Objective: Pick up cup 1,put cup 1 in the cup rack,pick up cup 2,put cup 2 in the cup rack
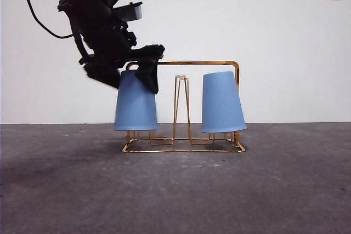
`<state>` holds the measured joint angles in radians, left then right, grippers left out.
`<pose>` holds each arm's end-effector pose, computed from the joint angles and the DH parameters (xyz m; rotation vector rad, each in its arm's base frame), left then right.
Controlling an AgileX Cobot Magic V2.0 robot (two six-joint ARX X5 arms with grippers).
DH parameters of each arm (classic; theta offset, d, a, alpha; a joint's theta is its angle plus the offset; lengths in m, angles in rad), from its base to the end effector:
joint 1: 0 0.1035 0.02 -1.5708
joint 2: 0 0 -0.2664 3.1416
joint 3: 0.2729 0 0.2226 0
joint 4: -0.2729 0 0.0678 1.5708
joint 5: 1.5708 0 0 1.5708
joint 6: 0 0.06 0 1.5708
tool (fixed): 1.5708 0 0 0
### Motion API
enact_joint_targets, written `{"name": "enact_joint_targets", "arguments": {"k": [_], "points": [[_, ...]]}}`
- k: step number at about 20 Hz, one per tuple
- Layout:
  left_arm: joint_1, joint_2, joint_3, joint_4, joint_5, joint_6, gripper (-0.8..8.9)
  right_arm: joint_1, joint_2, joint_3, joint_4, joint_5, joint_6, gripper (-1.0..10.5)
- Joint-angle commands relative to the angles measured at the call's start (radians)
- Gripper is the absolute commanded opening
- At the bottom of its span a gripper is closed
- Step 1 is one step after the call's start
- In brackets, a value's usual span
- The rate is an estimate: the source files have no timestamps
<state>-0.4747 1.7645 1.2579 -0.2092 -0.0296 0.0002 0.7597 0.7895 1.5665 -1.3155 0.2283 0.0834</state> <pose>0.3426 -0.1740 0.2295 0.1802 0.6987 -0.4259 0.0467 0.0257 0.4210 -0.1784 0.5001 0.4972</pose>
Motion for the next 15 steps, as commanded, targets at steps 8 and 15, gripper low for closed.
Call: {"name": "enact_joint_targets", "arguments": {"k": [8,15], "points": [[0.005,-0.050,-0.031,-0.183,0.040,-0.006,5.40,0.000,-0.002,-0.008,0.003,0.000,0.011,1.9],[0.004,-0.243,-0.031,-0.494,0.125,-0.018,5.32,0.000,-0.002,-0.008,-0.035,-0.001,0.017,1.9]]}}
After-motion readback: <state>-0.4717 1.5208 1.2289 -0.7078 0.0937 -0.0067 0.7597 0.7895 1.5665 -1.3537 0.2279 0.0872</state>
